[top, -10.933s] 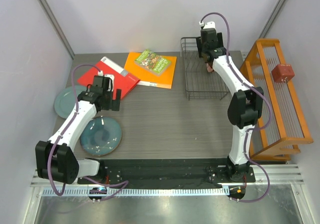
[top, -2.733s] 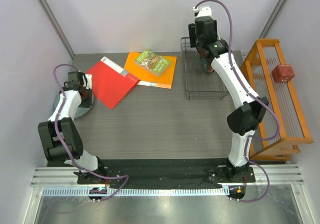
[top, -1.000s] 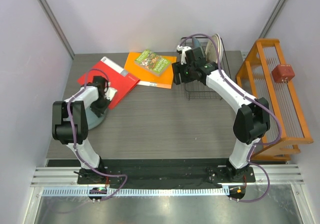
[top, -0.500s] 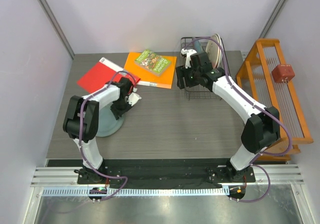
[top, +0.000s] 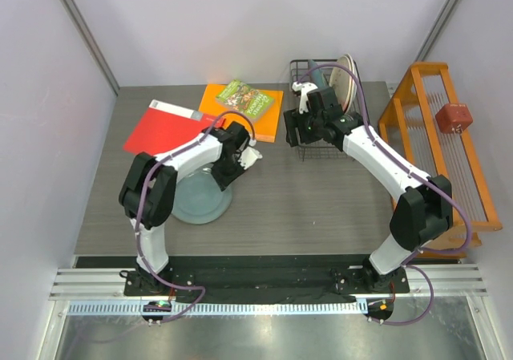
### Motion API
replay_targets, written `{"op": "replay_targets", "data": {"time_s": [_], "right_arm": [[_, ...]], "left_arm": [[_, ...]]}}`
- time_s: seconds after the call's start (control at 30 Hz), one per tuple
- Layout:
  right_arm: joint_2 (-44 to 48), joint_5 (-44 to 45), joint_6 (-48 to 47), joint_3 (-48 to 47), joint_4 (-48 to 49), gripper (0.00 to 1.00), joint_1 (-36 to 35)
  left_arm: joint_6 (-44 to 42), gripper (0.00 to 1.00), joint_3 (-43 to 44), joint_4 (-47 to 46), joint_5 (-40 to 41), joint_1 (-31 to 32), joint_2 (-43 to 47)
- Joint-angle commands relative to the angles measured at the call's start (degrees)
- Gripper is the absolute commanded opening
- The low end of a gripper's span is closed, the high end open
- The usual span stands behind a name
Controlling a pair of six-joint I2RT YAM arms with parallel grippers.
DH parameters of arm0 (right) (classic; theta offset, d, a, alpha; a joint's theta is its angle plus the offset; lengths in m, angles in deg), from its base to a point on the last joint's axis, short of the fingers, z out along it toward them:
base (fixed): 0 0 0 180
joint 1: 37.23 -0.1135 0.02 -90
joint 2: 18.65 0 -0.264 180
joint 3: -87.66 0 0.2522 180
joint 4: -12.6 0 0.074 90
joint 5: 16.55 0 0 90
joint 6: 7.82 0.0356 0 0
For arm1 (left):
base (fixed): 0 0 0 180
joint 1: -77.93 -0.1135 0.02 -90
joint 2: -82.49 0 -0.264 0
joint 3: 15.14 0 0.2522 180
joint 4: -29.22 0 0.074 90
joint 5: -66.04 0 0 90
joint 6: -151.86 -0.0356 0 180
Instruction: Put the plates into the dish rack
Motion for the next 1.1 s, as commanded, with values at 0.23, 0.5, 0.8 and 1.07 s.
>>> {"op": "replay_targets", "data": {"time_s": [0.23, 0.5, 0.8, 1.07], "right_arm": [[-1.1, -21.3, 2.9, 3.2, 4.0, 0.86, -2.4], [-13.2, -30.8, 14.6, 3.4, 18.0, 0.89, -8.8], [-23.1, -37.9, 19.4, 0.2, 22.3, 0.89, -8.9], [-31.3, -45.4, 25.7, -1.1, 27.3, 0.88, -8.9]], "left_arm": [[18.0, 1.00, -4.8, -3.0, -5.5, -11.5, 32.8], [41.1, 1.00, -22.8, -11.0, -14.9, -30.8, 37.8], [49.6, 0.96, -27.6, -18.9, -17.1, -41.2, 33.9], [49.4, 0.90, -29.8, -17.7, -14.0, -45.3, 28.2]]}}
